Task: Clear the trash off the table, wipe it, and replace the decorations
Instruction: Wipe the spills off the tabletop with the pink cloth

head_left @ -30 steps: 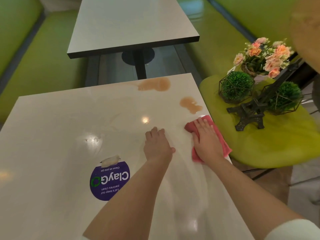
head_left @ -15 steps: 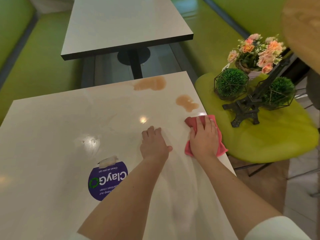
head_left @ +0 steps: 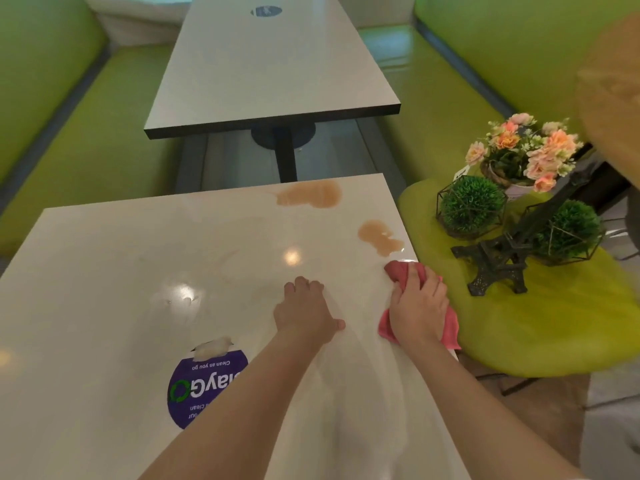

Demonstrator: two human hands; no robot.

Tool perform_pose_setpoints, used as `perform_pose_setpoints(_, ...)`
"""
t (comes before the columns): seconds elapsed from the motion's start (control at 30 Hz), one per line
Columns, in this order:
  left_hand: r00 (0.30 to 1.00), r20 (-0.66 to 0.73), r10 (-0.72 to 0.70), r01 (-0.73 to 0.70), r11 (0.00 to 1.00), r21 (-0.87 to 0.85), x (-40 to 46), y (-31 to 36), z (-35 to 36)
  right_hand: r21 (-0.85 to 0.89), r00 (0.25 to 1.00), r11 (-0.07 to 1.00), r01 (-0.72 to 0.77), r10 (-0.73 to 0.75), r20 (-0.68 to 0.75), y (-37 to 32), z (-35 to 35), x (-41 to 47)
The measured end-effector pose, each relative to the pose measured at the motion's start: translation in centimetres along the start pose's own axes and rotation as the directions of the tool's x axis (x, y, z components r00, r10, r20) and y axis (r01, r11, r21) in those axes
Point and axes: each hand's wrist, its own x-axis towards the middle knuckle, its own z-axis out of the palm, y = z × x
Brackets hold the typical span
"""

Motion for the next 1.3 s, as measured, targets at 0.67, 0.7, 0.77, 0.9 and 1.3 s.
perform_pose_setpoints(0.67,0.986,-0.067,-0.149,0.144,0.986,-0.078,11.0,-1.0,-1.5,0.118,0.965,0.974,0.191,-0.208,0.16,-5.8,2.0,9.3)
perform_pose_setpoints(0.7,0.985,-0.059,-0.161,0.157,0.986,-0.061,11.2,-0.8,-1.7,0.11,0.94,0.958,0.266,-0.283,0.192,-6.2,2.0,9.3)
perform_pose_setpoints(0.77,0.982,-0.033,-0.185,0.183,0.982,-0.048,11.5,-0.6,-1.9,0.111,0.876,0.907,0.406,-0.421,0.235,-6.3,1.9,8.3)
perform_pose_setpoints(0.9,0.979,0.002,-0.205,0.204,0.978,-0.051,11.7,-0.6,-2.0,0.053,0.883,0.902,0.429,-0.431,0.184,-4.1,1.8,6.2)
perform_pose_setpoints(1.3,0.977,-0.004,-0.215,0.214,0.976,-0.041,11.5,-0.8,-1.6,0.119,0.772,0.816,0.566,-0.575,0.27,-5.1,2.2,7.6)
